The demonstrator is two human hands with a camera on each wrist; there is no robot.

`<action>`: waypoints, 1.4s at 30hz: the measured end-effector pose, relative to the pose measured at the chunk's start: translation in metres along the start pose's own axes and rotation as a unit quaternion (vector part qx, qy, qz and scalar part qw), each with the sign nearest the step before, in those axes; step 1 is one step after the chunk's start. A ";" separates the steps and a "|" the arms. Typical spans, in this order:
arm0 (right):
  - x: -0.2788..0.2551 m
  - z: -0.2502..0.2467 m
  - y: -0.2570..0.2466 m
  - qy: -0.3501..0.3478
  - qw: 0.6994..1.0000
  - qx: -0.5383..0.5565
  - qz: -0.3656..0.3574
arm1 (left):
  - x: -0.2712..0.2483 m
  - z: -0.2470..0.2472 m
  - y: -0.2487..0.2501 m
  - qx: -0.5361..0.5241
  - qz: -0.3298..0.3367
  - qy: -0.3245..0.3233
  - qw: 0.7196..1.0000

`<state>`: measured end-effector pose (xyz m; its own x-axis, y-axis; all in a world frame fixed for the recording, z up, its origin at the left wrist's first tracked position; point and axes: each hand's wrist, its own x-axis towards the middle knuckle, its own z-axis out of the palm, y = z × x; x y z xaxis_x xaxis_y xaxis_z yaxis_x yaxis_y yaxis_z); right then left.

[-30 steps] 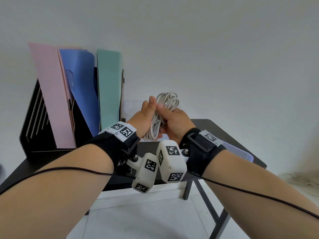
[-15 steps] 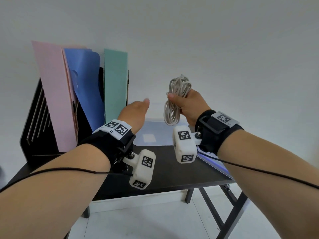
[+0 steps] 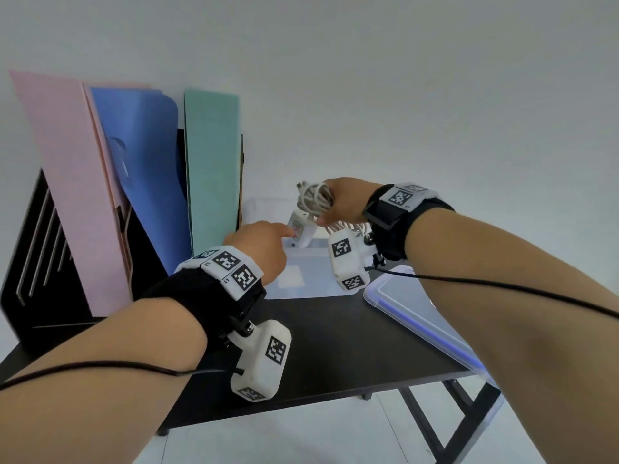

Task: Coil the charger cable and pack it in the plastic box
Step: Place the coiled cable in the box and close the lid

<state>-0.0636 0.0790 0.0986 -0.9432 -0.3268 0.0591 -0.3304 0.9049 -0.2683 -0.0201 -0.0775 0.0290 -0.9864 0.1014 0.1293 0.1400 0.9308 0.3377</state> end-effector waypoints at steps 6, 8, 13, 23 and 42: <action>0.009 0.034 -0.005 -0.099 0.986 -0.130 -0.023 | -0.002 0.008 -0.006 0.027 0.024 0.026 0.999; 0.010 0.041 -0.004 -0.120 0.981 -0.153 -0.023 | 0.000 0.008 -0.007 0.008 0.016 0.017 1.000; 0.012 0.039 0.003 -0.136 0.979 -0.154 0.006 | -0.001 0.011 -0.006 -0.005 0.012 0.033 0.999; -0.007 0.031 0.015 -0.187 0.980 -0.036 0.056 | -0.001 0.015 -0.007 -0.059 0.008 0.083 0.995; -0.057 0.025 0.090 0.221 0.946 0.196 0.133 | -0.003 0.020 0.007 -0.043 -0.036 0.097 0.994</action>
<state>-0.0392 0.1723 0.0468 -0.9422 0.1228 0.3119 -0.1221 0.7408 -0.6606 -0.0177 -0.0639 0.0120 -0.9600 -0.0417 0.2768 0.0850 0.8987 0.4302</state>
